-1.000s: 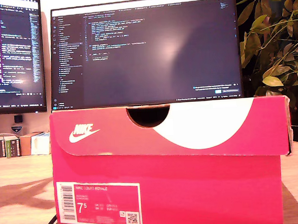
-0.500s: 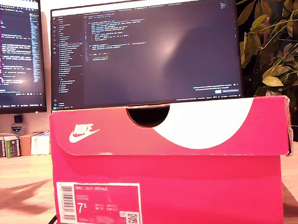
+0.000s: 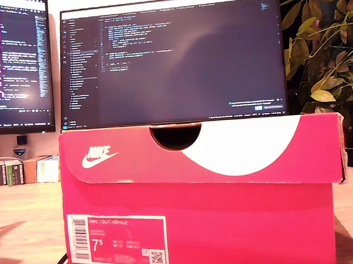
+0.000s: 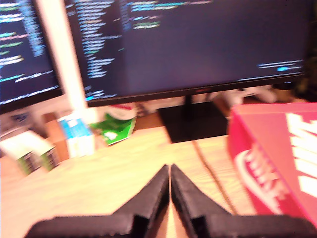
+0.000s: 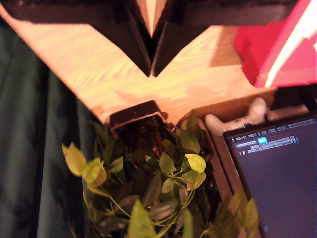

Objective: Close the red shoebox by pushing the lid with your left arm and holding the box in place with your right arm

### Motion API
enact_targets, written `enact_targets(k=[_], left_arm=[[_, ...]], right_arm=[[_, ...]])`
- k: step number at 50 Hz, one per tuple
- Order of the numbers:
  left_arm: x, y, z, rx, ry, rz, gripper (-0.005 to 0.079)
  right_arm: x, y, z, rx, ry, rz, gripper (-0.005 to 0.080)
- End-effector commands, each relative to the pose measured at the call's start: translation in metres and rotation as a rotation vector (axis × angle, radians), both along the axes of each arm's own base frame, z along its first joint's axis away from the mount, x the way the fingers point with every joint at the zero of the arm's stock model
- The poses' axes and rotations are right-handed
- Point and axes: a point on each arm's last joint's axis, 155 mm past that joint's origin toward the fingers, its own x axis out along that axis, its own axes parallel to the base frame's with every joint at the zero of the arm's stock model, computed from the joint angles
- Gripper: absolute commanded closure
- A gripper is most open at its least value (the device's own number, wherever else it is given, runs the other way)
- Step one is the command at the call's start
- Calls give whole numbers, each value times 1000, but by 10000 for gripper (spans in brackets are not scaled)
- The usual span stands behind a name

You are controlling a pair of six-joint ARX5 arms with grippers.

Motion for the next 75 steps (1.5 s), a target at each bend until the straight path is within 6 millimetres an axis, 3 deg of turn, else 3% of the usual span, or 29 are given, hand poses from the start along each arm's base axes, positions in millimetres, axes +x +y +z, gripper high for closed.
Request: enact_targets(k=[1,10,22,42,63,75], left_arm=[[3,2,-4,-15,-7,17,762],[10,18,-7,-8,-34,106,762],[14,22,-22,5,-23,134,762],[16,23,-44,8,-33,137,762],[4,25,-68,-7,-44,140,762],[-3,29,-72,-8,-52,150,762]], right_arm=[[2,0,-15,17,34,-4,763],[3,0,-10,-21,22,7,763],[5,1,-5,-81,14,24,763],[16,6,-33,-125,36,62,763],[28,7,-72,-113,26,58,763],[29,7,-92,-111,44,59,763]])
